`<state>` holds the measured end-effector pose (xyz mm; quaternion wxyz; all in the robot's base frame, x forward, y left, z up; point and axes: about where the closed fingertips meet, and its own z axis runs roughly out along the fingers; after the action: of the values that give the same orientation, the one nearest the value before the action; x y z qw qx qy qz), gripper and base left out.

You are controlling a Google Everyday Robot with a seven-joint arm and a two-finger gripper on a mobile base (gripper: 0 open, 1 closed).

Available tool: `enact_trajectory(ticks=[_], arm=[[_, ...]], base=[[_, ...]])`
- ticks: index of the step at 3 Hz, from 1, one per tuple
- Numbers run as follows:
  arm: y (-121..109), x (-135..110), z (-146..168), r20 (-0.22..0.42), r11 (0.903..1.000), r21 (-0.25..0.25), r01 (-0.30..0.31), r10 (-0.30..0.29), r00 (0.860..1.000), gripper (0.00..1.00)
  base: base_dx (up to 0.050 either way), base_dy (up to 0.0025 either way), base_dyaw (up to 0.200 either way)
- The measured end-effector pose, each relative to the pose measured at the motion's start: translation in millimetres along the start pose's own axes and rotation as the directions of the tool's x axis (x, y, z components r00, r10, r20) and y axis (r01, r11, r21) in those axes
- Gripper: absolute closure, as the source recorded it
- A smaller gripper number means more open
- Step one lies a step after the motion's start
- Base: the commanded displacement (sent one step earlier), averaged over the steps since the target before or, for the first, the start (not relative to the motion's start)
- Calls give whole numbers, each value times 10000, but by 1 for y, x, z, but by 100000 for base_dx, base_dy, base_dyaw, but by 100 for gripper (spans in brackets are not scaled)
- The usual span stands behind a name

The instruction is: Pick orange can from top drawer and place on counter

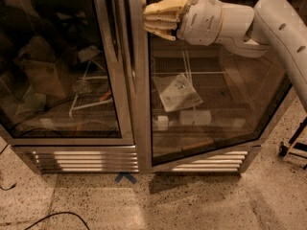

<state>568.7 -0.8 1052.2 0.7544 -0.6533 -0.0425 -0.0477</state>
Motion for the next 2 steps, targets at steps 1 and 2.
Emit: enact_trajectory(ticks=[1,2], arm=[[0,1,-2,13,10000,1,8,-8,10000,100],[-1,-3,-6,54,10000,4,33,-33,10000,100]], base=[[0,0,0],[0,0,0]])
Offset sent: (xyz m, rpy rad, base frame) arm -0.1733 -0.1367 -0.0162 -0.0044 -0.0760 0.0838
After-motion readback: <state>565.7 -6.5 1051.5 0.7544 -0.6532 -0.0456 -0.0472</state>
